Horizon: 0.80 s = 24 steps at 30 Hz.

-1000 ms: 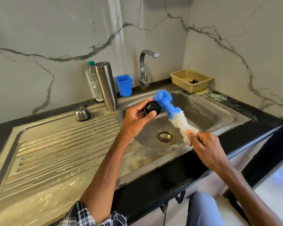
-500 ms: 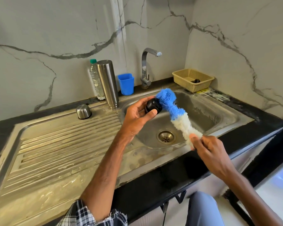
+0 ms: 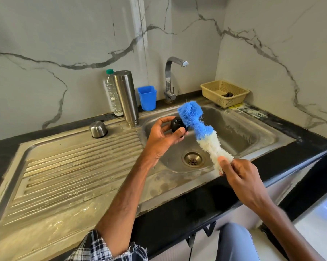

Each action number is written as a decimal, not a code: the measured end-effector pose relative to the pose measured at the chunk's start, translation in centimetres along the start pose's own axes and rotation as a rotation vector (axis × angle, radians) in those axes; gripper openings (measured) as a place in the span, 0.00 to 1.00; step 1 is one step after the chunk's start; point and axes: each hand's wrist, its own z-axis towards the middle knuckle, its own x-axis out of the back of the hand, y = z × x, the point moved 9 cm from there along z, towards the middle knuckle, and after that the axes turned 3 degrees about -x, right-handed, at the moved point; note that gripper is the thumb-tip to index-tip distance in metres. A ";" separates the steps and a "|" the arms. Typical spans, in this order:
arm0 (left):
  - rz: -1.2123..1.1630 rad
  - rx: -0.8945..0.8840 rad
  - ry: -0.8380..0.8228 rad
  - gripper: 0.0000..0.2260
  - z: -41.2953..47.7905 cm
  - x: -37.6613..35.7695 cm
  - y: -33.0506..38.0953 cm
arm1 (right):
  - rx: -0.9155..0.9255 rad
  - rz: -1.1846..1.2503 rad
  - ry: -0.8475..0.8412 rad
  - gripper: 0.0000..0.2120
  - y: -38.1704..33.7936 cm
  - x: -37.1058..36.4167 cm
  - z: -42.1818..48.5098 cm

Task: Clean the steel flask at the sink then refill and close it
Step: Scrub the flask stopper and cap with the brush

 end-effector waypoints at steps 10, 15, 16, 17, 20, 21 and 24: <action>0.098 -0.125 -0.145 0.23 -0.4 -1.5 1.7 | -0.247 0.480 -0.019 0.20 -1.1 -1.3 5.8; 0.154 -0.194 -0.078 0.27 -0.1 -0.1 2.6 | -0.240 0.642 -0.150 0.17 -4.4 -5.8 9.1; 0.168 -0.220 -0.065 0.26 0.0 0.2 2.9 | -0.255 0.653 -0.187 0.17 -4.4 -6.5 9.6; 0.178 -0.242 -0.056 0.26 0.0 0.4 3.1 | -0.272 0.664 -0.225 0.20 -4.4 -7.2 10.0; 0.220 -0.292 -0.060 0.25 0.1 0.2 3.6 | -0.324 0.751 -0.359 0.28 -3.5 -9.2 10.4; 0.247 -0.304 -0.065 0.25 0.0 -0.1 3.7 | -0.338 0.810 -0.410 0.28 -3.3 -9.9 10.3; 0.323 -0.342 -0.076 0.24 0.0 -0.6 3.7 | -0.387 0.966 -0.456 0.23 -2.6 -11.0 10.0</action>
